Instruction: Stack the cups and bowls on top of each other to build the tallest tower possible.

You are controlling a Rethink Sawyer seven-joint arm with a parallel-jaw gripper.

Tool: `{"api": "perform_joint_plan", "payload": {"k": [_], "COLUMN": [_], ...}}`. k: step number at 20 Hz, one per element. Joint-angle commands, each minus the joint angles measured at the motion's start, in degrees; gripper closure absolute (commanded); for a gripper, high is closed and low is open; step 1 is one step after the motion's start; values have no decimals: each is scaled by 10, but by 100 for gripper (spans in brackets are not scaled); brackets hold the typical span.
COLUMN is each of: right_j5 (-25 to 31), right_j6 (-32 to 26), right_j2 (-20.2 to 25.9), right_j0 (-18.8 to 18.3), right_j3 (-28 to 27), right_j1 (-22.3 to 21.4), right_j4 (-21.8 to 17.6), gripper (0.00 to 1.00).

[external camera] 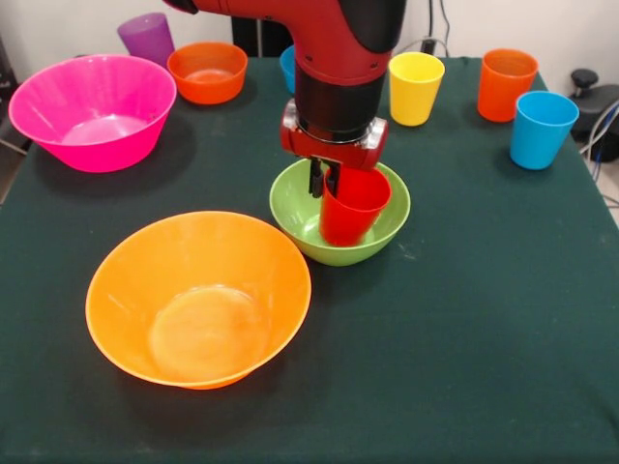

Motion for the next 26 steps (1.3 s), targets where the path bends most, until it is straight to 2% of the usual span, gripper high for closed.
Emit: {"api": "perform_joint_plan", "payload": {"k": [1,6,11,18,26], "right_j5": [58,123,163,172,141], "right_j6": [-39,-24,-20,-1,75], "right_j2": [51,53,58,66,63], "right_j0": [7,7,5,8,48], "right_j3": [47,67,66,51,47], "right_j1": [-65,-116,-135,-123,-103], "right_j4": [-8,20,34,49,95], "gripper": [100,100,100,100,100]}}
